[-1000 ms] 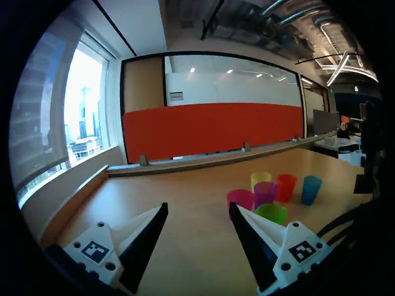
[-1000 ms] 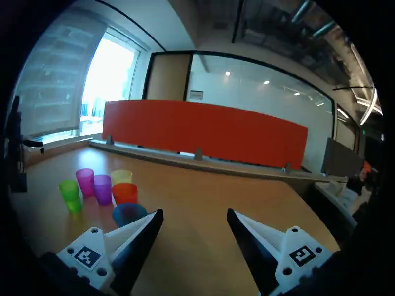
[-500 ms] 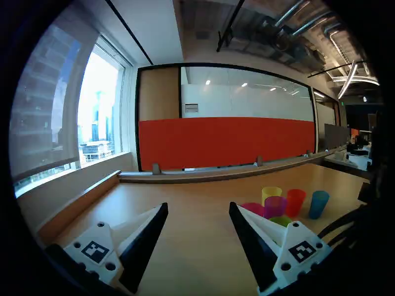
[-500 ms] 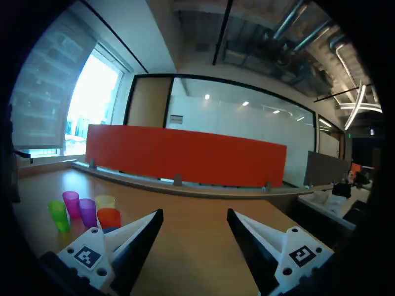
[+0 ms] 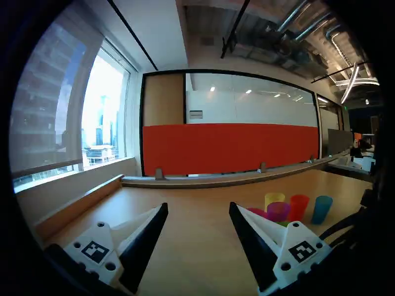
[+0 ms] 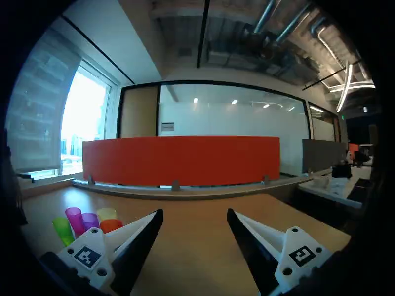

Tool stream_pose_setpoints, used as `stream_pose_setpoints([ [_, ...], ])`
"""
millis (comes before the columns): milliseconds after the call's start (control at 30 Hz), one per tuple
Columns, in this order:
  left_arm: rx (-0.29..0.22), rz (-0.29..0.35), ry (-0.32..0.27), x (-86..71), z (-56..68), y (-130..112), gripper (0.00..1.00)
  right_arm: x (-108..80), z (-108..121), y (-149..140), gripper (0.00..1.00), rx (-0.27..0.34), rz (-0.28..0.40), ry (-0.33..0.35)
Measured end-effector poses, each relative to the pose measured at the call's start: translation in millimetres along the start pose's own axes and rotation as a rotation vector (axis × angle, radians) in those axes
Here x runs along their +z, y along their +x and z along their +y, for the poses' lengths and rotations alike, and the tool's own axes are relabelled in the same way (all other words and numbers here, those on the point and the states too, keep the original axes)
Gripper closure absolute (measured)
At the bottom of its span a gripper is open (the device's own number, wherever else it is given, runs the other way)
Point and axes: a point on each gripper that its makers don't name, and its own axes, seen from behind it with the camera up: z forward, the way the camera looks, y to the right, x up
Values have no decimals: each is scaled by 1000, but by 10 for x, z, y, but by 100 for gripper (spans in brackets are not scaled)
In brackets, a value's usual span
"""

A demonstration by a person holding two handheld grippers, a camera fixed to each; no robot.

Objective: Pour water

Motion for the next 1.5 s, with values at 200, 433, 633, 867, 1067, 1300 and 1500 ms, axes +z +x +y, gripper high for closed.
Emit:
stream_pose_setpoints([
  [200, 16, 21, 22, -2, -49, 19, 8, 13, -50, -6, 0, -31, -5, 1],
  [433, 15, 45, 40, 7, -51, 1, 8, 36, -88, 30, 0, -28, -5, -2],
  [633, -16, 56, 89, 31, -180, -50, 8, 57, -89, 75, 0, -9, -16, -14],
  [867, -45, 78, 83, 28, -130, -81, 8, 59, -100, 34, 0, 11, -40, -38],
  [1067, -3, 85, 91, 30, -69, -94, 8, 47, -148, 38, 0, 7, -52, -41],
  [1300, 33, 89, 103, 49, 30, -124, 8, 41, -164, 67, 0, -4, -53, -42],
  [1500, 2, 86, 112, 112, 68, -226, 8, 37, -188, 25, 0, -14, -59, -36],
])
